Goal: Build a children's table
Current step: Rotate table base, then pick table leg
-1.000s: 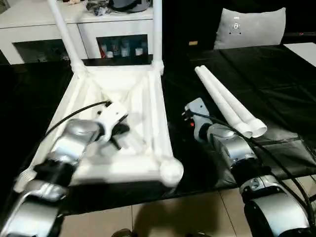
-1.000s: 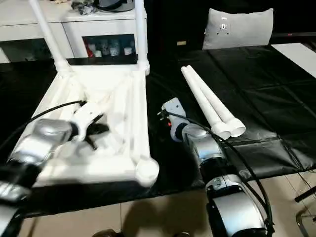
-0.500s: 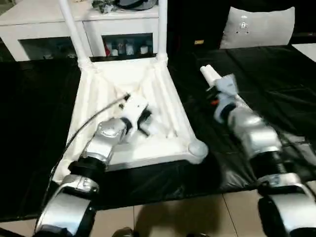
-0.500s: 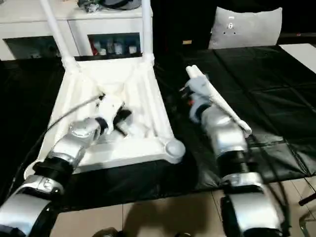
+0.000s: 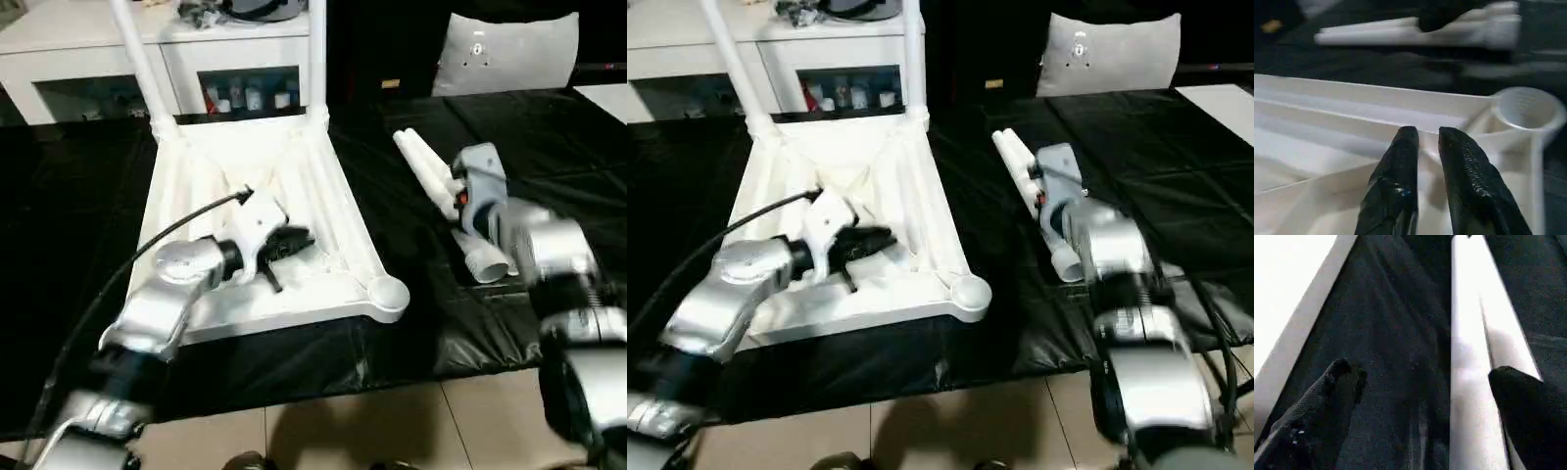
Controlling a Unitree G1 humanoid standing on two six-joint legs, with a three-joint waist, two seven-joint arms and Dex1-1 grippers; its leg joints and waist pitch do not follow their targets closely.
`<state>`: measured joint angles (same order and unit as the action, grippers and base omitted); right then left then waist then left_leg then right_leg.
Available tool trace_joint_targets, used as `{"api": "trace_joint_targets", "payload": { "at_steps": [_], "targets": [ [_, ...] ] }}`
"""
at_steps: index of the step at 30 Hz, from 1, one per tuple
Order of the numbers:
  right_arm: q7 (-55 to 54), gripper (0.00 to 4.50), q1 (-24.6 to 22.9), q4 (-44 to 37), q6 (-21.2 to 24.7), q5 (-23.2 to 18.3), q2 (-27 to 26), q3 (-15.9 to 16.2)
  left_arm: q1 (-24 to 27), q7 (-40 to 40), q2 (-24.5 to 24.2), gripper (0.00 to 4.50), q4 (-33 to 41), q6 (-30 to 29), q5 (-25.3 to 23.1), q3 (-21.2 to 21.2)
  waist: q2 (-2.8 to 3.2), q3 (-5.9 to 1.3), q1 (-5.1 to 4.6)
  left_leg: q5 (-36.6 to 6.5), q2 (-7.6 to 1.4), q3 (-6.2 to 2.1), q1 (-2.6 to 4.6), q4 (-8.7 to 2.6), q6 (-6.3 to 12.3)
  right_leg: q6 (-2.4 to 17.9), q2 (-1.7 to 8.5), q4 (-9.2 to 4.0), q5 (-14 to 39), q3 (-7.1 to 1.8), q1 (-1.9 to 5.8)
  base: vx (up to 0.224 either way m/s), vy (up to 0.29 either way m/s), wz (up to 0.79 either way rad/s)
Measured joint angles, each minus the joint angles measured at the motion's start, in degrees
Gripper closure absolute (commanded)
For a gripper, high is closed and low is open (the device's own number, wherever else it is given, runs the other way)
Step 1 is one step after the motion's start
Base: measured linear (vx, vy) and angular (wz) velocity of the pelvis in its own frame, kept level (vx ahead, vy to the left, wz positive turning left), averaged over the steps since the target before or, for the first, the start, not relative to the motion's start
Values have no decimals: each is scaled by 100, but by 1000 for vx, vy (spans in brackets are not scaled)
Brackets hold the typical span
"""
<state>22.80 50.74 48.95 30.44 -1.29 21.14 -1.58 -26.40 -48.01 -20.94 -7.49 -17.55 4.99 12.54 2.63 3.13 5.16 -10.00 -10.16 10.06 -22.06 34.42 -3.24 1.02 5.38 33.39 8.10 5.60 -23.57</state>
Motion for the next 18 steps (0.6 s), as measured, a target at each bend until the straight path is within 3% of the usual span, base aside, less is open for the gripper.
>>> {"api": "trace_joint_targets", "payload": {
  "at_steps": [9,14,18],
  "targets": [
    [-170,0,343,1213,-222,338,34,174,128,-136,-88,274,422,-457,38,96,4,2,-20,0,0,1,-1,1,0,12,0,8,-8,-1,-6,0,0,0],
    [-302,0,402,1501,-310,390,51,196,146,-140,-125,236,543,-619,89,97,4,2,-19,0,0,1,-1,3,0,10,0,9,-6,-1,-5,0,0,0],
    [106,0,565,1832,-147,410,50,200,148,-141,-174,203,571,-692,78,120,6,3,-23,0,-1,1,0,4,0,13,-1,14,-8,-1,-6,0,0,0]
  ]
}}
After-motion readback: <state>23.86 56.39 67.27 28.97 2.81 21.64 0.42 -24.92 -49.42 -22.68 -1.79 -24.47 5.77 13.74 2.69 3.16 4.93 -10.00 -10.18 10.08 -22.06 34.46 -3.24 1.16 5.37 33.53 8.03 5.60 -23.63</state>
